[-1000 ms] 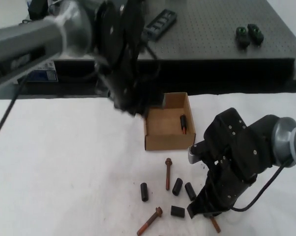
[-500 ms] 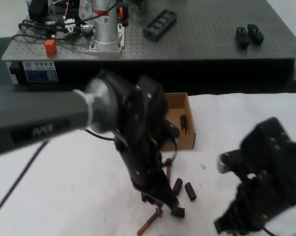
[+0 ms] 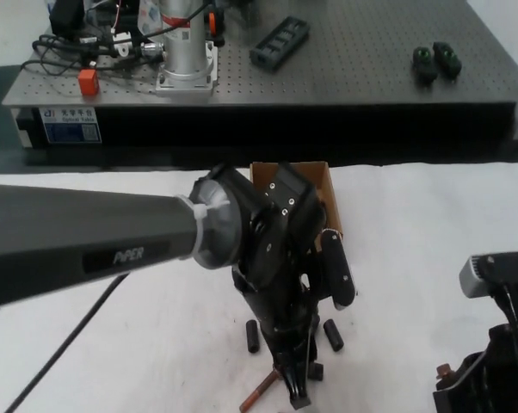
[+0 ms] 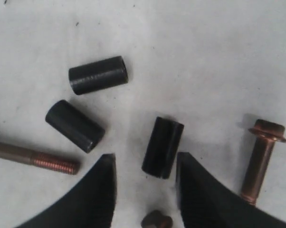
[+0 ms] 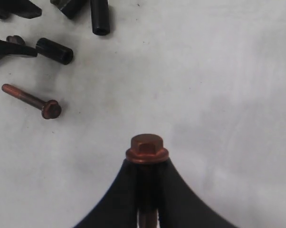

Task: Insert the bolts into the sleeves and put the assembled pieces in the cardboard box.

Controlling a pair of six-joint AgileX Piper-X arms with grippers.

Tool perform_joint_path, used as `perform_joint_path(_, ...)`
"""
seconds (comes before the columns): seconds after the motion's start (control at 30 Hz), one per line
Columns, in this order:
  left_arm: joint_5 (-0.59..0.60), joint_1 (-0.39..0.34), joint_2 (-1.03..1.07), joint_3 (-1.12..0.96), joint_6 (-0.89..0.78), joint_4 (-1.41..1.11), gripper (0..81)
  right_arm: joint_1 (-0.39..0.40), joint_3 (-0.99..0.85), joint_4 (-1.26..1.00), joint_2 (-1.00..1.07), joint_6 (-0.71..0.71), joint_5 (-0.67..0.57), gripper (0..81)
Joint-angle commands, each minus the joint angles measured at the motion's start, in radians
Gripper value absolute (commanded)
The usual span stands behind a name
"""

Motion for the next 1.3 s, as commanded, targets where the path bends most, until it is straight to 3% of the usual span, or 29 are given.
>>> perform_joint_path(0.0, 0.0, -0.004, 0.013, -0.02, 0.026, -0.015, 29.5, -0.013, -0.001, 0.038, -0.027, 0.005, -0.018, 1.6)
perform_joint_path(0.53, -0.043, -0.061, 0.099, -0.051, 0.114, 0.027, 28.9, -0.013, -0.001, 0.038, -0.027, -0.003, -0.018, 1.6)
perform_joint_path(0.67, -0.098, -0.073, 0.105, -0.051, 0.114, 0.034, 16.4, -0.013, -0.001, 0.038, -0.027, -0.003, -0.018, 1.6)
perform_joint_path(0.77, -0.172, -0.074, 0.105, -0.051, 0.114, 0.037, 0.7, -0.013, -0.001, 0.038, -0.027, -0.003, -0.018, 1.6)
perform_joint_path(0.9, -0.369, -0.074, 0.098, -0.073, 0.083, 0.057, 0.5, -0.013, -0.001, 0.033, -0.027, -0.003, -0.018, 1.6)
perform_joint_path(1.0, -0.441, -0.071, 0.064, -0.091, -0.03, 0.061, 0.5, -0.013, -0.001, -0.005, -0.03, 0.0, -0.035, 1.6)
perform_joint_path(1.13, -0.262, -0.02, -0.079, -0.057, -0.295, 0.048, 0.5, -0.013, -0.001, -0.121, -0.032, 0.057, -0.11, 1.6)
perform_joint_path(1.27, -0.128, 0.042, -0.272, 0.107, -0.495, -0.081, 0.5, -0.005, 0.001, -0.344, -0.032, 0.182, -0.248, 1.6)
